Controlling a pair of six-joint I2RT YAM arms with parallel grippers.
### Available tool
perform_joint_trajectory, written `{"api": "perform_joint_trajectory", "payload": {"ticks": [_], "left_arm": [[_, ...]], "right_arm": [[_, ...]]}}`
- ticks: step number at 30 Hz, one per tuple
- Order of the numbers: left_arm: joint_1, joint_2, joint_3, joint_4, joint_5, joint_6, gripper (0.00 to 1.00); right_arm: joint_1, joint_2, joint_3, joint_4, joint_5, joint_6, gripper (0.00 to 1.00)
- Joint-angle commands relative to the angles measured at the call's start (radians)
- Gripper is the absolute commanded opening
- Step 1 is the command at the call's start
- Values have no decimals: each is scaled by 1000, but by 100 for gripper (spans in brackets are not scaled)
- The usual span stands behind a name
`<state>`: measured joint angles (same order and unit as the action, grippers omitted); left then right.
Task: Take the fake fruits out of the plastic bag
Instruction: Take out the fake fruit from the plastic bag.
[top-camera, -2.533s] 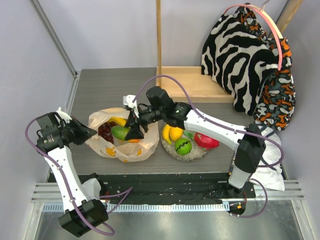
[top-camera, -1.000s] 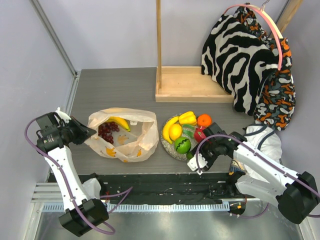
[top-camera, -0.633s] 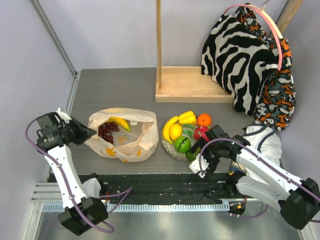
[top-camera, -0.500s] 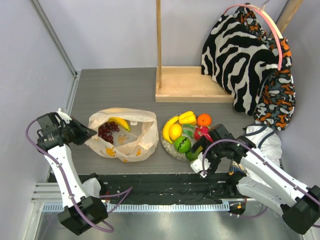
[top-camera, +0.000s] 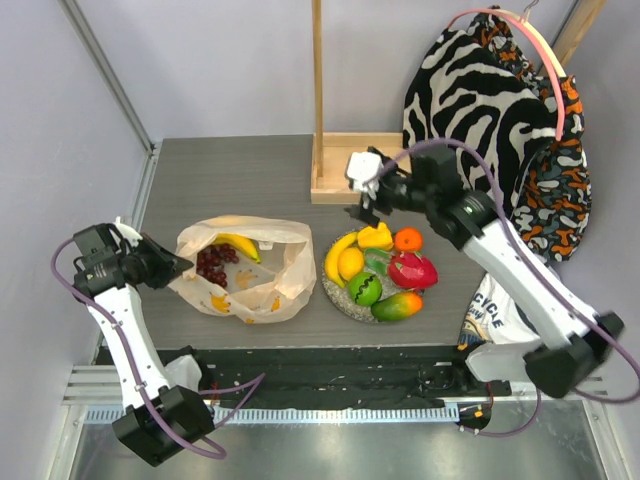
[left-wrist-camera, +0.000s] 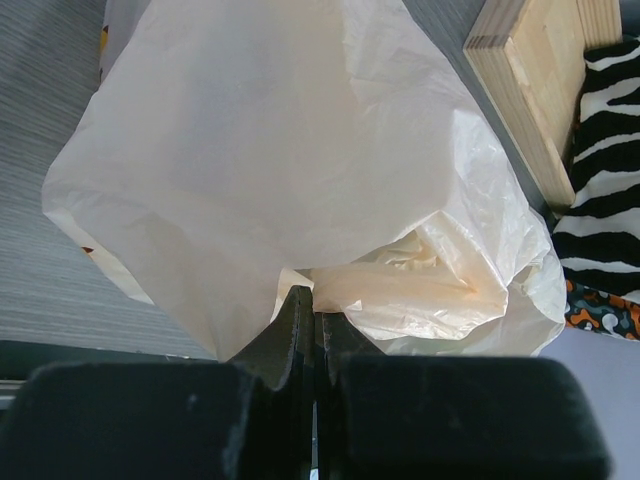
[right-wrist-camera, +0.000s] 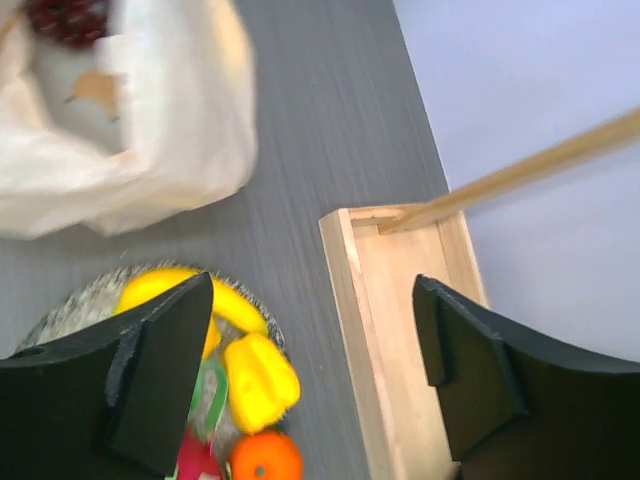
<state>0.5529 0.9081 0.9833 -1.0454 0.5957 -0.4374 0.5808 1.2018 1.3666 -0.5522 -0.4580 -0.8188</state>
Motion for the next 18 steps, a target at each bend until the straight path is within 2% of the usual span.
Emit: {"api": "perform_joint_trajectory", "payload": {"ticks": [1,3,4,5,6,7,8,9,14,18], "left_arm": [[8,0,40,30,26,2,0],[10,-3,41,33,24,-1,0],[9,-5,43,30,23,2,0],[10,-5,44,27,21,8,0],[9,-3,49,16,19,12,0],[8,-3,52,9,16,17,0],[8,-3,54,1,18,25,0],[10,-6,55,-8,18,25,0],[8,-17,31,1,73,-23,0],[8,-11,63,-4,98,-24,0]], "right_arm": [[-47,189,48,138,59,329,80],[-26,202,52,185,-99,362,74],[9,196,51,214,-114,391,74],[102,191,51,244,-101,394,73],[175,185,49,333,58,414,72],[232,182,52,386,111,473,71],[317,188,64,426,122,490,70],[350,200,112,467,108,513,68],[453,362,207,508,-2,662,62],[456,470,154,525,-21,675,56]]}}
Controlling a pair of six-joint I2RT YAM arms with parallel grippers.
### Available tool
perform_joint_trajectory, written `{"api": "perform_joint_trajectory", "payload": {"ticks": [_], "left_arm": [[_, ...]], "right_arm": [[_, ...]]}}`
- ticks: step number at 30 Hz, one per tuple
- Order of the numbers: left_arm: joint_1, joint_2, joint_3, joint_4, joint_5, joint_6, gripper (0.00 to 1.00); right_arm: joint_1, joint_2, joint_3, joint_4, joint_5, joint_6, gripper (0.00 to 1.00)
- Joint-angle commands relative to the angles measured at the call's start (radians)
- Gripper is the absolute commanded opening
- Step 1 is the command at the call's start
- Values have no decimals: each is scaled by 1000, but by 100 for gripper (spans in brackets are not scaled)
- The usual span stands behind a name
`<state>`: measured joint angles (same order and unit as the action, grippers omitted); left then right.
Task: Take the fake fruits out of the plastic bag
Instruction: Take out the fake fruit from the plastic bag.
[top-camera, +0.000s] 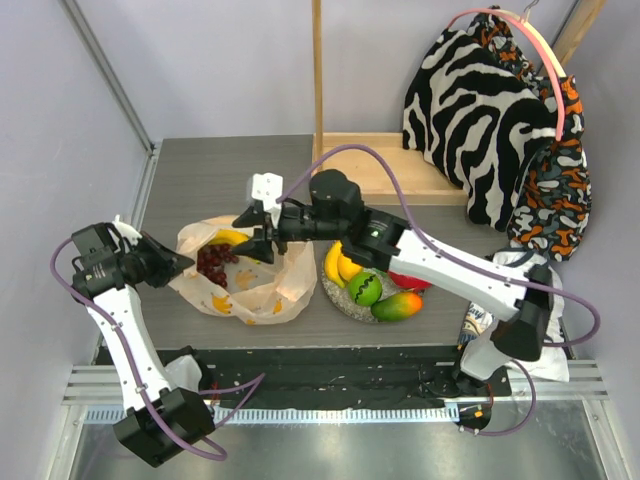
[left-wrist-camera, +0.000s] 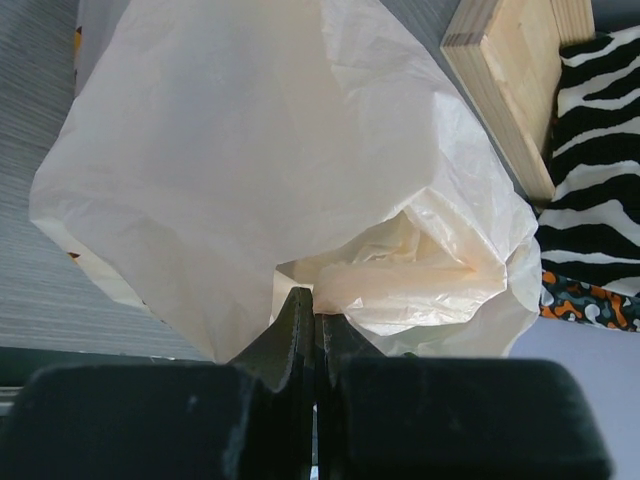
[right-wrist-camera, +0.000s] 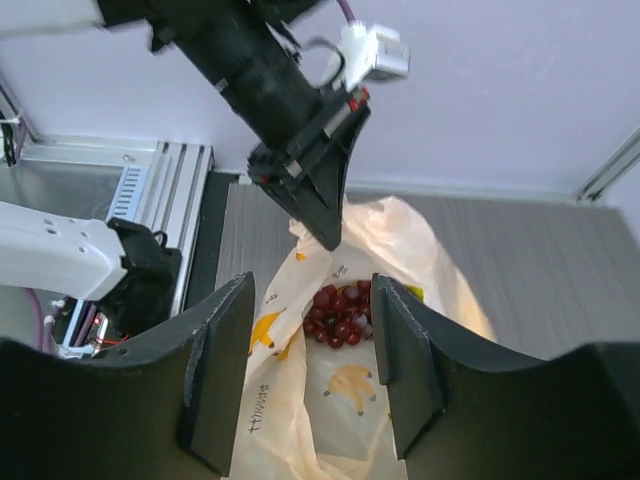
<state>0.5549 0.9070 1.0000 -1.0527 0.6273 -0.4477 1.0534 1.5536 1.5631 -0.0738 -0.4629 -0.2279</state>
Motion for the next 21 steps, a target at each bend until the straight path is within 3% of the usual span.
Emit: {"api": "perform_joint_trajectory", "payload": {"ticks": [1,5,11,16,21], "left_arm": [[7,-10,54,3,69,-13,0],[5,-3,92,11,87,-17,0],[5,-11,80,3,77,-16,0],[-7,-17,75,-16,71,1,0],[-12,-28,48,-23,80,-12,0]], "right_arm": [[-16,140,-49,48,13,85,55],[-18,224,-57,23,33,91,47],[-18,325,-38,26,136,136,45],[-16,396,-31,68,334,183,71],[-18,508,48,101,546,257,74]]}}
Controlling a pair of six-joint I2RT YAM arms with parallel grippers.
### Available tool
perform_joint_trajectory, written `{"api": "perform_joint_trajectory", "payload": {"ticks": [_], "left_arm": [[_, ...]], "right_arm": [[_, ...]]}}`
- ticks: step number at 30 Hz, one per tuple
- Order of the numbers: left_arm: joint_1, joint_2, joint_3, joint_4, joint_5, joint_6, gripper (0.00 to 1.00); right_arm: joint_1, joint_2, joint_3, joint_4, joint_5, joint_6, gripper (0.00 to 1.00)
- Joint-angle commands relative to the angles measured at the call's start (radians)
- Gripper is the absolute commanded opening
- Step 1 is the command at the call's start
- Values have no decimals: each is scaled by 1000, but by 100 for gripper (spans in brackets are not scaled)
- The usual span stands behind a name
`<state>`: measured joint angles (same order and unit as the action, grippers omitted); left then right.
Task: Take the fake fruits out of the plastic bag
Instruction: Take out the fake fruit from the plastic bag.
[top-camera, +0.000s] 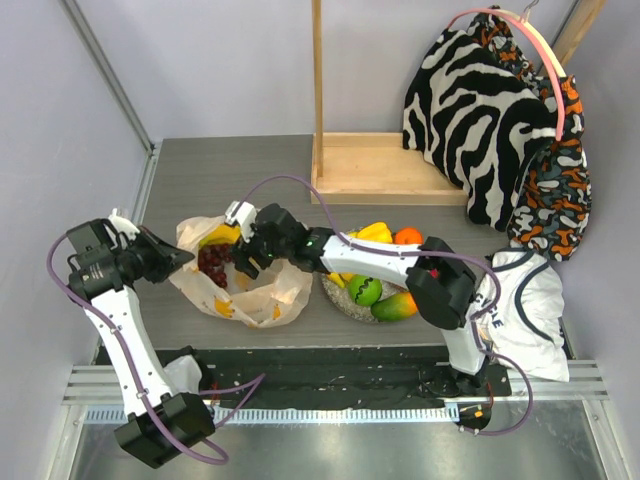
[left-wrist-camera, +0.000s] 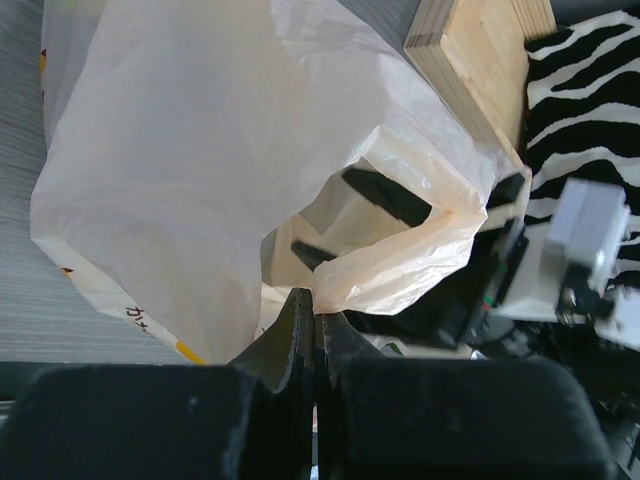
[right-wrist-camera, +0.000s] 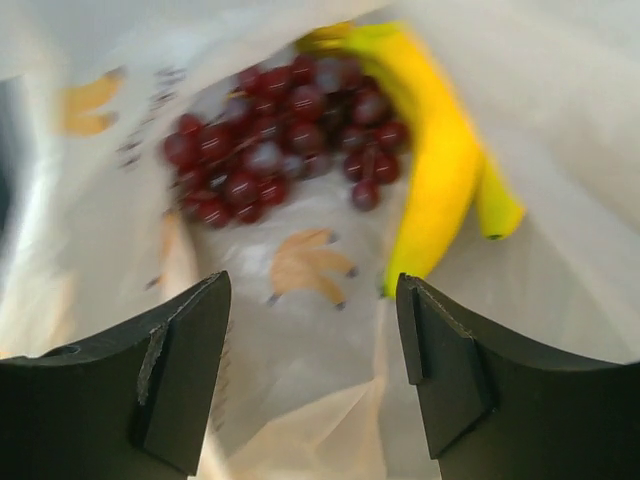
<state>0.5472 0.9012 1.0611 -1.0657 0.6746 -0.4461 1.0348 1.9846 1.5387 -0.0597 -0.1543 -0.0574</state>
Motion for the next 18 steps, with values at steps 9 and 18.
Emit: {"api": "perform_joint_trajectory", "payload": {"ticks": [9,18], "left_arm": [[-13,-39,-29,-11,26,-11,0],[-13,-39,-53,-8,26,-13,0]], "right_arm": [[11,223,135,179,410,179,74],[30,258,170,250,355,99,64]]}}
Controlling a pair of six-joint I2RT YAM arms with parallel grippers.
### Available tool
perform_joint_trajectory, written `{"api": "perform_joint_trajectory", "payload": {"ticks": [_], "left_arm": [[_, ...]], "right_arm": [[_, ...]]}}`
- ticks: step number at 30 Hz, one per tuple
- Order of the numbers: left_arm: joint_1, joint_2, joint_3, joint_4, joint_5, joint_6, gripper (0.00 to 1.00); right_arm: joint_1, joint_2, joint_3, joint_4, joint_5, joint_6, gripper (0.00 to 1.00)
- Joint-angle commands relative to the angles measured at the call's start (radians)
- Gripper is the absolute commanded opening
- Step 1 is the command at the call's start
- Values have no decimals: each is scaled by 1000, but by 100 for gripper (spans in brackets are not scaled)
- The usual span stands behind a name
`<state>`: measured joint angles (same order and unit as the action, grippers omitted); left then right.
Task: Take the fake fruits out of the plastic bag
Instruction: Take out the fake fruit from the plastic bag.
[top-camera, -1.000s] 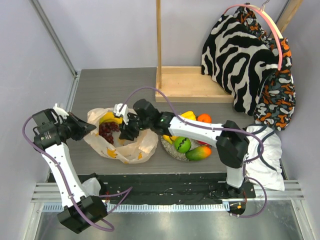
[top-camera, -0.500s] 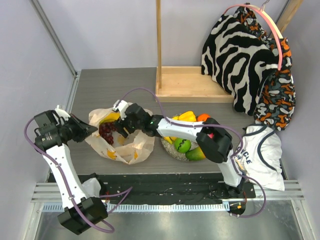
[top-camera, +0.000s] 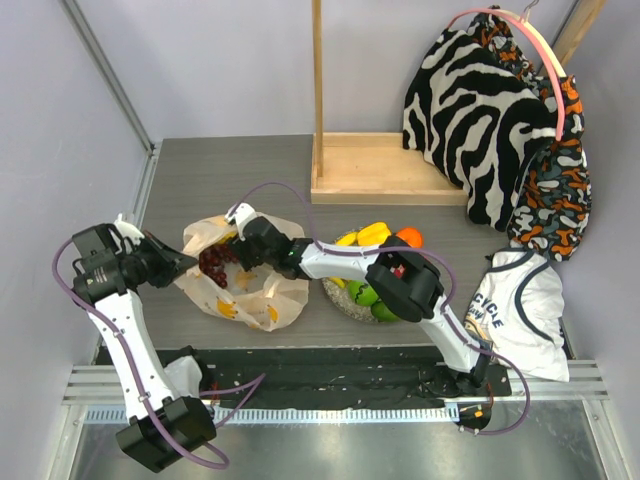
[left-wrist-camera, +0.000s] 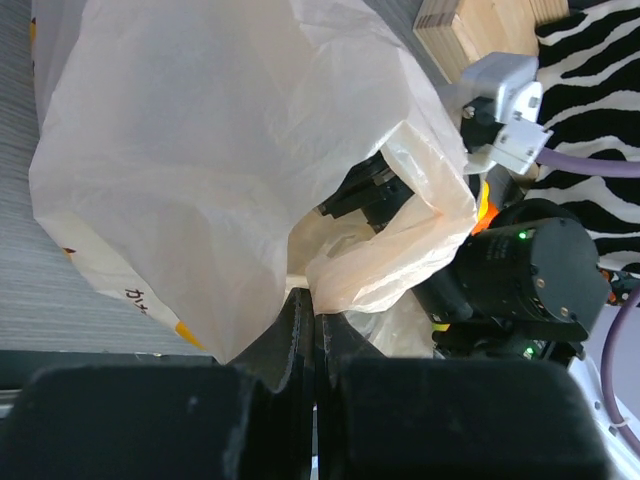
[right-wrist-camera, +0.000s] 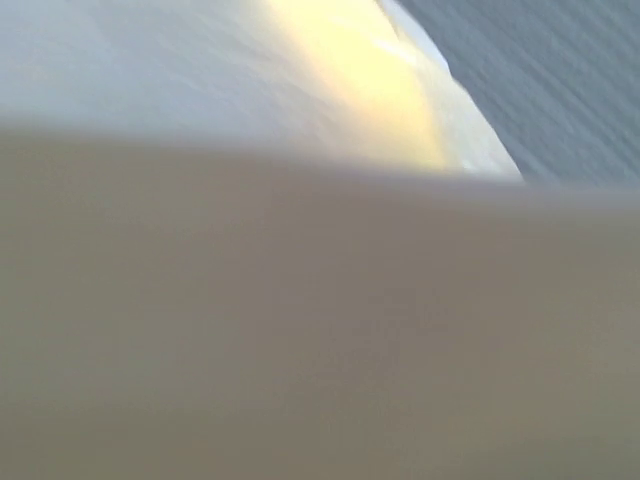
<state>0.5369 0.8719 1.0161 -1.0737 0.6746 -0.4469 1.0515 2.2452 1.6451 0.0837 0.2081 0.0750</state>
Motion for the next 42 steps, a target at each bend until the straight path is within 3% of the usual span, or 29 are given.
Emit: {"api": "perform_joint_trajectory", "payload": {"ticks": [1,4,5,9,14,16,19,23,28,34,42], "left_arm": [[-3,-7,-7,-2,25,-12,0],[0,1,7,1,20,-10,0],[-2,1,12,1,20,-10,0],[5,1,18,9,17,-13,0],[9,4,24,8,17,-15,0],[8,7,33,1,14,-9,0],[9,10,35,1,11,-9,0],[8,13,32,4,11,-10,0],[8,27,42,15,13,-12,0],[8,44,36,41,19,-24,0],[8,50,50,63,13,-32,0]], "right_arm": [[12,8,70,106,-10,-43,54],[12,20,75,108,4,-47,28],[12,19,73,106,8,-50,26],[13,5,53,105,20,-60,26],[12,22,62,94,10,-64,52],[12,36,64,94,20,-61,52],[12,45,67,100,19,-66,43],[12,53,73,100,20,-76,45],[4,24,73,80,-67,-136,12],[-16,-104,70,65,-234,-112,3],[-22,-211,105,24,-292,31,1]]}}
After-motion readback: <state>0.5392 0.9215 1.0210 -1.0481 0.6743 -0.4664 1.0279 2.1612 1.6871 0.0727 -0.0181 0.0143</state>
